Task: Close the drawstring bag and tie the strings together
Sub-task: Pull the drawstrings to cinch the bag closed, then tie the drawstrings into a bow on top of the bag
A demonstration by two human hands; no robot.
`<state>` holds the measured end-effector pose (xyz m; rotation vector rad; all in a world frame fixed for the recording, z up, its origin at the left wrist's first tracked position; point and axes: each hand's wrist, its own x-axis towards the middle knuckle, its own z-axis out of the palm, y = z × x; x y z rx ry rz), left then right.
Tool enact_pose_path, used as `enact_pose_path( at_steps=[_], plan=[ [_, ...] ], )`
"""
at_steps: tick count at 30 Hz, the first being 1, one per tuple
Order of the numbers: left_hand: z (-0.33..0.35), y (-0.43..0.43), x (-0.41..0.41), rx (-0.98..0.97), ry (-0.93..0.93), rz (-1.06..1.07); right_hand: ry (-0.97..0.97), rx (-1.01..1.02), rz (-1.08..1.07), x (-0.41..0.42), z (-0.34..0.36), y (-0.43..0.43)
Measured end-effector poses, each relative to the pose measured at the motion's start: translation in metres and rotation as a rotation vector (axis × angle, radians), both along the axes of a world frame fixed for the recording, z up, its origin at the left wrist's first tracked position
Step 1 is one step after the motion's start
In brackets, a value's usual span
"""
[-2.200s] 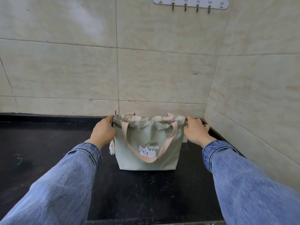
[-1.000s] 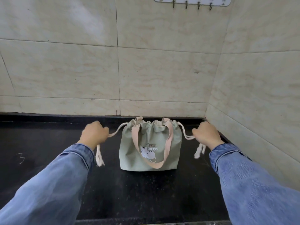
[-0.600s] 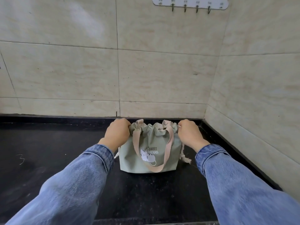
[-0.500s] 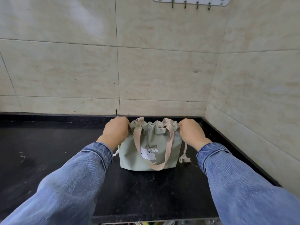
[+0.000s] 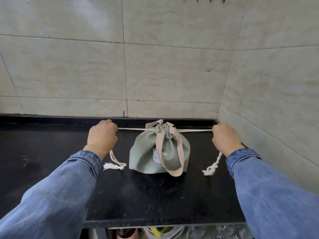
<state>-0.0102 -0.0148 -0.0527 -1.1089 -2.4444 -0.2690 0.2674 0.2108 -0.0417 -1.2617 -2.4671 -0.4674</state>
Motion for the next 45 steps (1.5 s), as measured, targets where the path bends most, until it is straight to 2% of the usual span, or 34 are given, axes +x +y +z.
enact_pose_path(
  at_steps=[3, 6, 8, 10, 11, 13, 14, 17, 19, 23, 24, 26, 29, 35, 38, 41, 45],
  plan=[
    [-0.003, 0.008, 0.003, 0.098, -0.087, 0.010, 0.165, -0.106, 0.009, -0.006, -0.005, -0.002],
    [0.001, 0.017, 0.003, 0.351, -0.279, 0.038, 0.318, -0.161, 0.037, -0.009, -0.008, 0.006],
    [0.007, 0.027, 0.010, 0.554, -0.556, 0.026, 0.465, -0.234, 0.050, -0.013, -0.010, 0.010],
    [0.018, 0.043, 0.023, 0.803, -0.960, -0.065, 0.669, -0.379, 0.102, -0.023, -0.007, 0.011],
    [0.023, 0.051, 0.031, 0.887, -1.138, -0.110, 0.775, -0.468, 0.136, -0.029, -0.005, 0.011],
    [0.035, 0.065, 0.042, 0.979, -1.377, -0.220, 0.927, -0.593, 0.200, -0.039, 0.001, 0.009],
    [0.042, 0.069, 0.048, 1.023, -1.484, -0.285, 0.949, -0.597, 0.246, -0.043, 0.005, 0.007],
    [0.063, 0.082, 0.059, 1.151, -1.724, -0.478, 0.863, -0.364, 0.383, -0.050, 0.024, 0.006],
    [0.074, 0.088, 0.065, 1.023, -1.661, -0.486, 0.890, -0.327, 0.477, -0.055, 0.042, 0.003],
    [0.078, 0.095, 0.083, 0.434, -1.070, -0.500, 0.934, -0.445, 0.640, -0.070, 0.072, -0.005],
    [0.077, 0.097, 0.087, 0.364, -0.982, -0.536, 0.930, -0.495, 0.669, -0.074, 0.076, -0.007],
    [0.077, 0.099, 0.094, 0.296, -0.934, -0.591, 0.924, -0.586, 0.699, -0.079, 0.083, -0.009],
    [0.080, 0.099, 0.094, 0.256, -1.022, -0.625, 0.954, -0.696, 0.694, -0.083, 0.084, -0.003],
    [0.089, 0.094, 0.080, 0.333, -1.441, -0.723, 1.080, -1.058, 0.588, -0.087, 0.059, 0.004],
    [0.090, 0.091, 0.074, 0.356, -1.591, -0.756, 1.096, -1.258, 0.610, -0.100, 0.046, -0.005],
    [0.090, 0.090, 0.071, 0.365, -1.624, -0.771, 1.008, -1.490, 0.685, -0.114, 0.034, -0.018],
    [0.091, 0.088, 0.067, 0.387, -1.605, -0.738, 0.933, -1.675, 0.794, -0.123, 0.020, -0.026]
  ],
)
